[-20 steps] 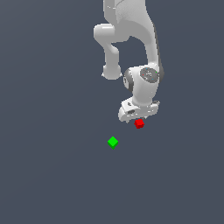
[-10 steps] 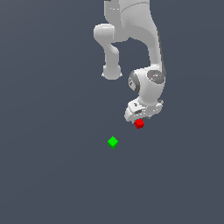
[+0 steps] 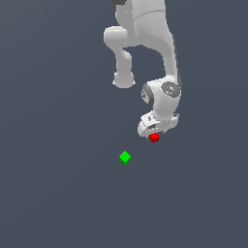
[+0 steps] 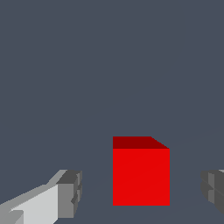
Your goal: Stack the red cube on top of the green cube.
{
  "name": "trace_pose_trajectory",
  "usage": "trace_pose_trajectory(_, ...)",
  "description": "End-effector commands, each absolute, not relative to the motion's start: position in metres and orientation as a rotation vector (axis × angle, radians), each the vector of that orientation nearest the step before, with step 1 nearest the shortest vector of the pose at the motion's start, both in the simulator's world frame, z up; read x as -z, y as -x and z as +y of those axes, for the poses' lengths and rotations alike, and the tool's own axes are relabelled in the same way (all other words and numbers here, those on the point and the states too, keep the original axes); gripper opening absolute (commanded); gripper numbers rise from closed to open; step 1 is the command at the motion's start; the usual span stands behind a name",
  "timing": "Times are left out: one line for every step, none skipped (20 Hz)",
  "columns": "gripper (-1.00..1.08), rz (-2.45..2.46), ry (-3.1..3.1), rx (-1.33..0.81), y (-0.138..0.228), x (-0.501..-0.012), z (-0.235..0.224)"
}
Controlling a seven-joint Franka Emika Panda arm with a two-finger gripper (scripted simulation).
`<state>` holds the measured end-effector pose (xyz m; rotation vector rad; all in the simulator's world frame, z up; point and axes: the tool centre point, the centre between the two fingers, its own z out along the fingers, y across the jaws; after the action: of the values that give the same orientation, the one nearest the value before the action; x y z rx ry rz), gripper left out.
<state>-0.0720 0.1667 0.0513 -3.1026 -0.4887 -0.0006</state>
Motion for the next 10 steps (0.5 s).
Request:
trace_pose_trajectory(1.0,-0.489,3.103,-0.001,0.073,-0.038,0.166)
trace_pose_trajectory(1.0,-0.489,3.103,-0.001,0.073,-0.034,0.166)
trace_pose_trajectory(1.0,-0.488,3.103,0.0,0.073,-0.03,0.166)
trace_pose_trajectory(1.0,-0.488,3.103,0.0,0.072,-0.027,0.166)
trace_pose_trajectory(1.0,-0.488,3.103,0.0,0.072,-0.024,0.166)
trace_pose_trajectory(1.0,-0.488,3.103,0.0,0.072,-0.022,0.166)
trace_pose_trajectory(1.0,-0.487,3.104,0.0,0.072,-0.021,0.166)
trace_pose_trajectory(1.0,-0.487,3.104,0.0,0.072,-0.02,0.166)
trace_pose_trajectory(1.0,-0.487,3.104,0.0,0.072,-0.02,0.166)
trace_pose_trajectory(-1.0,-0.487,3.104,0.0,0.072,-0.02,0.166)
